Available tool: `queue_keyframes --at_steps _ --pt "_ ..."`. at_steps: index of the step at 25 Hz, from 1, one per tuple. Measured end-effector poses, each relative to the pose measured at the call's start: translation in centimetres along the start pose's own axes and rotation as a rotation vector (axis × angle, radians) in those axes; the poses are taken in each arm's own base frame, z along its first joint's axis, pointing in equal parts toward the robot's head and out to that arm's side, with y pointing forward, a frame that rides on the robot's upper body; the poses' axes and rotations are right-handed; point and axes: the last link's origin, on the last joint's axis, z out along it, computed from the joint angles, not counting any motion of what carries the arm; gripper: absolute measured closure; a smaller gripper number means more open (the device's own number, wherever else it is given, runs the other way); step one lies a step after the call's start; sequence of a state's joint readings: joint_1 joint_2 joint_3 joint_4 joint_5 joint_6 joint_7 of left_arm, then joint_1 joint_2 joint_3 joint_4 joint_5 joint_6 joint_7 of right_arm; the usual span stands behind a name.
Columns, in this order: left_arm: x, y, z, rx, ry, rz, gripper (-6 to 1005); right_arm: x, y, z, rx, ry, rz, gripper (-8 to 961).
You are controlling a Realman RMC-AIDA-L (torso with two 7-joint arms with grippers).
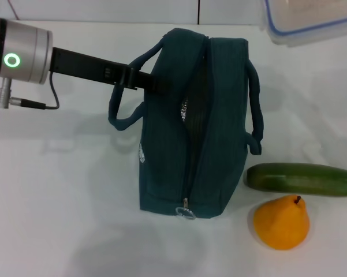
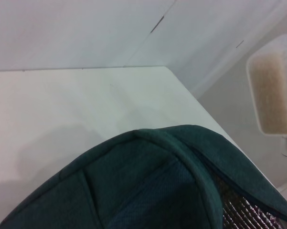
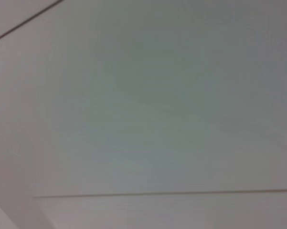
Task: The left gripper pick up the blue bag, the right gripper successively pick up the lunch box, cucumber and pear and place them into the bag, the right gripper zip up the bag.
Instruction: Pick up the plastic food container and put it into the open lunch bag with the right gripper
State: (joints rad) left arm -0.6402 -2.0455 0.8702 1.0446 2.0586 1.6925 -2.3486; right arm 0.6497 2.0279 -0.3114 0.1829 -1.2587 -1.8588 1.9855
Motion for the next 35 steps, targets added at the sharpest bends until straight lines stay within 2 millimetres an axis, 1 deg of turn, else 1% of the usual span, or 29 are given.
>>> queue_keyframes --at_steps 7,13,22,27,35 --pt "0.6 0.3 0.6 -0.004 0.008 0.006 952 1.2 -0.7 2.6 -0.011 0.051 0.012 855" --pt "0.7 0.3 0.6 -0.008 0.016 -0.002 952 1.6 -1.9 2.9 0.066 0.073 0.006 856" --pt "0.8 0.4 0.6 -0.015 0.021 -0.028 952 2.2 -4.0 2.5 0.213 0.126 -0.018 855" --pt "0.9 0.4 0.7 -0.02 0.02 -0.031 952 2.8 -4.8 1.8 0.282 0.167 -0.014 855" --pt "0.9 0.4 0.8 -0.022 0.02 -0.04 952 2.7 -5.4 -0.8 0.361 0.163 -0.017 856"
